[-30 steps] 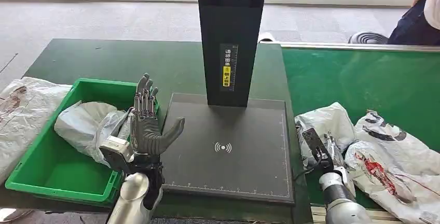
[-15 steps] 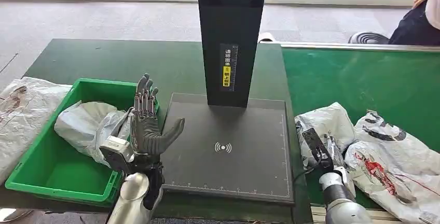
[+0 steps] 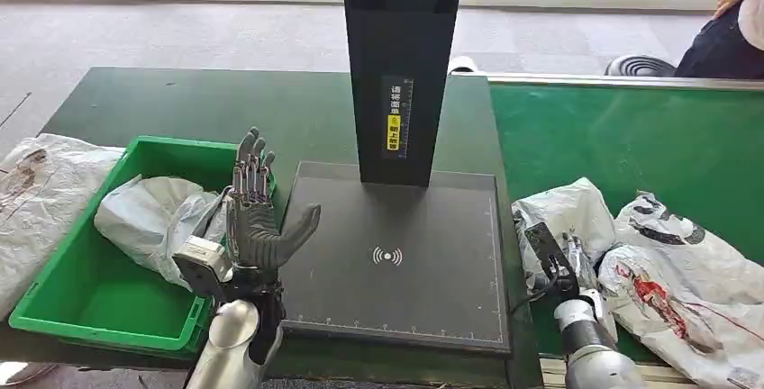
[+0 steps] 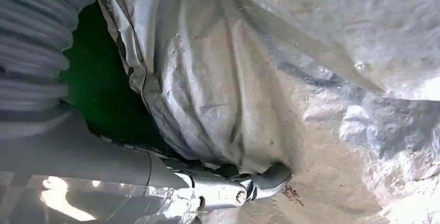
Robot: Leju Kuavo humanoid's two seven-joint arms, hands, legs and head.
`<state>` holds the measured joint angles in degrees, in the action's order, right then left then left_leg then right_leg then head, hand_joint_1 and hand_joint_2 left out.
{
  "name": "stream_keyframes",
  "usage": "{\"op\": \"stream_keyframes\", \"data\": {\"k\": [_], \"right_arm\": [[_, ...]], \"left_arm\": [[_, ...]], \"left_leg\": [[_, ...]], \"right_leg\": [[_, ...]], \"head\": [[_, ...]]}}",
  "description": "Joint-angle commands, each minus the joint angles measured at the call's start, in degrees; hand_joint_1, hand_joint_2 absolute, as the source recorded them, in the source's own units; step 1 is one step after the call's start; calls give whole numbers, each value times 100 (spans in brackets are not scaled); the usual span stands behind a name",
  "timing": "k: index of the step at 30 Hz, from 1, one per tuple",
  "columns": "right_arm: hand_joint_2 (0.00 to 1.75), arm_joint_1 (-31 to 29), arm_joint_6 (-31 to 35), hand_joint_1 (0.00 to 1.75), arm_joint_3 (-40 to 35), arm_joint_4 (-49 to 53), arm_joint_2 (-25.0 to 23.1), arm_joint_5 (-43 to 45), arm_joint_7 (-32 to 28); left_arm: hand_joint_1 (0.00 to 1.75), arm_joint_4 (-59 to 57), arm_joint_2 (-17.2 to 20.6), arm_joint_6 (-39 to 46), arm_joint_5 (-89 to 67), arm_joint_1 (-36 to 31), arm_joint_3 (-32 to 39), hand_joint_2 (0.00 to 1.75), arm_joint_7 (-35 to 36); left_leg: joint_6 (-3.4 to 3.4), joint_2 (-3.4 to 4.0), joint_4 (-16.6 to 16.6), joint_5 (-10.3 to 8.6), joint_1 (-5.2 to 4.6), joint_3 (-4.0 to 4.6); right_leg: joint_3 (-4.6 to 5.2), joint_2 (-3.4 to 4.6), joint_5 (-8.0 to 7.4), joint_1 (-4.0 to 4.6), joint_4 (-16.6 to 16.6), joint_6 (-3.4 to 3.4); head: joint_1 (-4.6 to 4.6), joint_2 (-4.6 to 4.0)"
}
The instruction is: Moved the parcel from conveyor to table for the left to box.
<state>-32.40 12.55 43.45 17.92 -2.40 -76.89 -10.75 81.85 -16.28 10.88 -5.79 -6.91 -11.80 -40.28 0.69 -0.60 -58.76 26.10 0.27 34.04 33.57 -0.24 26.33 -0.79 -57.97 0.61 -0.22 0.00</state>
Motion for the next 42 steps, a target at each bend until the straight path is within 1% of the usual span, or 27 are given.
{"op": "stream_keyframes", "data": {"k": [1, 3, 16, 17, 18, 19, 20, 21, 39, 40, 41, 42], "right_arm": [[175, -9, -37, 0, -60, -301, 53, -4, 51], [175, -9, -37, 0, -60, -301, 53, -4, 51], [175, -9, -37, 0, -60, -301, 53, -4, 51], [175, 48, 382, 0, -85, -147, -63, 64, -371], [175, 55, 349, 0, -154, -139, -94, 26, -383], [175, 59, 438, 175, -122, -102, -130, 71, -357], [175, 45, 412, 140, -97, -119, -132, 112, -293], [175, 52, 463, 0, -118, -95, -137, 99, -297], [175, 45, 447, 0, -109, -104, -129, 118, -294], [175, 45, 447, 0, -109, -104, -129, 118, -294], [175, 45, 447, 16, -109, -104, -129, 118, -294], [175, -53, 571, 175, -194, -113, -154, 92, -371]], "left_arm": [[0, -149, -191, 10, 24, 404, -160, 175, 28], [0, -149, -191, 10, 24, 404, -160, 175, 28], [0, -149, -191, 10, 24, 404, -160, 175, 28], [0, -136, -218, 322, -60, 476, -114, 175, 28], [0, -105, -179, 324, -23, 502, -153, 175, 28], [0, -82, -161, 342, -8, 523, -166, 175, 28], [0, -69, -147, 361, 2, 540, -182, 175, 28], [0, -64, -142, 370, 12, 543, -190, 175, 28], [0, -72, -139, 363, 18, 538, -201, 175, 28], [0, -72, -139, 363, 18, 538, -201, 175, 28], [0, -72, -139, 363, 18, 538, -201, 175, 28], [0, 10, -115, 520, 25, 556, -210, 175, 28]], "left_leg": [[-2, 9, 11, 2, -1, -13], [-2, 14, 28, -3, -1, -23], [-2, 12, 16, 1, 0, -18], [-2, 14, 22, -1, -1, -19], [-2, 13, 17, 1, 0, -17], [-1, 14, 12, 3, 1, -15], [-1, 19, 21, 1, 0, -21], [-1, 16, 14, 3, -1, -15], [-1, 15, 14, 3, -1, -12], [-2, 27, 38, -2, 0, -28], [-1, 12, 11, 4, -1, -10], [-1, 21, 25, 2, -2, -21]], "right_leg": [[-12, 6, -1, 0, 13, -2], [-21, 9, -8, 1, 31, -4], [-16, 9, -3, 1, 19, -2], [-17, 10, -6, 1, 24, -3], [-15, 10, -3, 1, 19, -2], [-13, 12, -2, 2, 14, -2], [-17, 16, -5, 1, 24, -3], [-11, 13, -2, 0, 14, -3], [-7, 12, -2, 0, 14, -2], [-21, 22, -11, 2, 40, -6], [-7, 10, 0, 0, 11, -2], [-15, 17, -5, 0, 26, -4]], "head": [[0, 0], [0, 0], [0, 0], [0, 0], [0, 0], [0, 0], [0, 0], [0, 0], [0, 0], [0, 0], [0, 0], [0, 0]]}}
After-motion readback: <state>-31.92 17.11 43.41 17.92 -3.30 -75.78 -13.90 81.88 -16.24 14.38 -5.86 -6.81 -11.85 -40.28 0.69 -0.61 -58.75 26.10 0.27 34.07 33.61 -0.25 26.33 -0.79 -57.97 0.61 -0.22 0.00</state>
